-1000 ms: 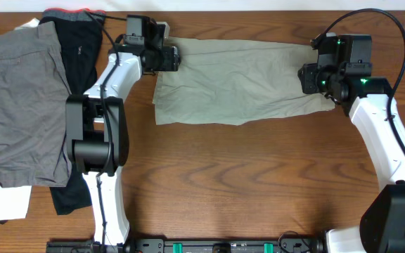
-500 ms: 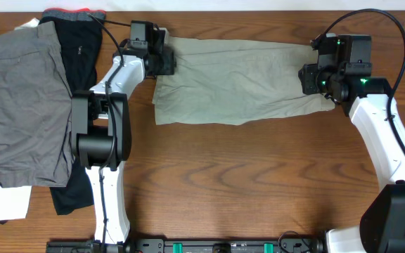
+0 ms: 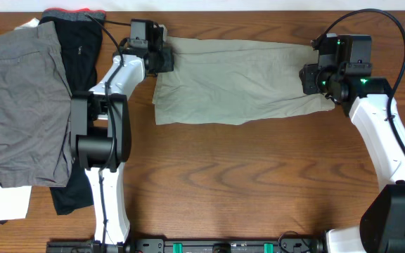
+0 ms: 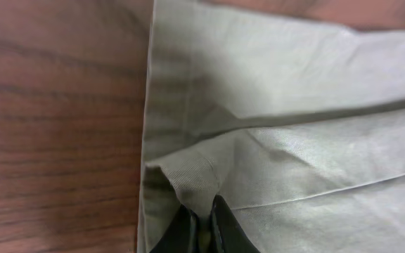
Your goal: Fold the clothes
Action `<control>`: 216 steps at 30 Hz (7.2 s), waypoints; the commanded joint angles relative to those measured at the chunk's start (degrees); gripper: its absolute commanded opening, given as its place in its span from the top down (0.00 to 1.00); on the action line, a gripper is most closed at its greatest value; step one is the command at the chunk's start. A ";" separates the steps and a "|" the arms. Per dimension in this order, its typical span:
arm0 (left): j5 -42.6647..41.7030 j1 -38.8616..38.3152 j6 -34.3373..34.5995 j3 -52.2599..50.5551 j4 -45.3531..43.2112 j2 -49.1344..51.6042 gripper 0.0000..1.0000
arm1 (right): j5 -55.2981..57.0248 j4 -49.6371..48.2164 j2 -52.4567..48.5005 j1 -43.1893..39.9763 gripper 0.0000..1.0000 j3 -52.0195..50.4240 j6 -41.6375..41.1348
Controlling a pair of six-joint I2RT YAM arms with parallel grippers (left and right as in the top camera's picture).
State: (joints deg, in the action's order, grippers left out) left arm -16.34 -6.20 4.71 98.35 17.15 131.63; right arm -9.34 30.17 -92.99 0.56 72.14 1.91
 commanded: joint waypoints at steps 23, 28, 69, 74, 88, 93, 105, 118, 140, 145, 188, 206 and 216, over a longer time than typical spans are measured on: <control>9.97 -1.29 -2.95 1.22 -25.20 -1.60 0.68 | 0.28 0.04 -0.35 0.55 0.64 -0.44 -1.27; 10.01 -1.11 -2.95 1.22 -31.15 1.75 0.02 | 0.28 0.33 -0.35 0.59 0.64 -0.70 -1.66; 9.97 1.99 -2.99 0.90 21.27 -18.47 0.02 | -2.91 4.28 -25.31 2.43 0.98 -0.68 -6.23; 9.99 1.88 -3.63 0.50 26.21 -18.45 0.02 | -4.20 11.10 -25.31 2.36 0.99 -0.68 -5.57; 7.76 1.90 -13.60 -1.18 25.44 -12.83 0.02 | -8.24 17.62 -25.31 2.40 0.71 -0.24 -1.18; 1.16 1.90 -15.63 -1.18 21.18 -8.48 0.28 | -9.16 17.09 -25.31 2.40 0.50 2.93 -1.86; 0.07 1.79 -13.20 -1.55 24.98 -4.68 0.94 | -9.38 23.58 -25.29 2.40 0.63 17.22 -1.84; 3.80 1.79 -8.94 -4.61 27.78 -2.38 0.94 | -9.35 26.86 -25.29 2.05 0.59 24.83 -1.79; 5.79 1.75 2.12 -4.96 53.55 -2.40 0.94 | -8.85 26.67 -25.31 0.09 0.48 24.83 0.20; 5.22 1.73 2.27 -4.96 56.33 -2.40 0.94 | -7.10 26.84 -25.31 0.09 0.44 24.83 0.55; 0.04 -1.53 -15.82 -4.81 6.36 -5.38 0.42 | -19.19 26.82 -25.31 -5.77 0.48 23.74 4.59; 0.52 -2.25 -16.09 -4.81 12.39 -1.51 0.94 | -14.23 22.77 -25.31 -18.43 0.33 16.24 9.09; 0.50 -2.32 -16.06 -4.81 12.72 -1.51 0.94 | -14.10 5.49 -25.31 -18.45 0.33 4.20 8.07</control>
State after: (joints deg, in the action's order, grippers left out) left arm -16.16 -8.40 -10.81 93.78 28.86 128.64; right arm -23.57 37.08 -118.13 -17.41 77.97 9.96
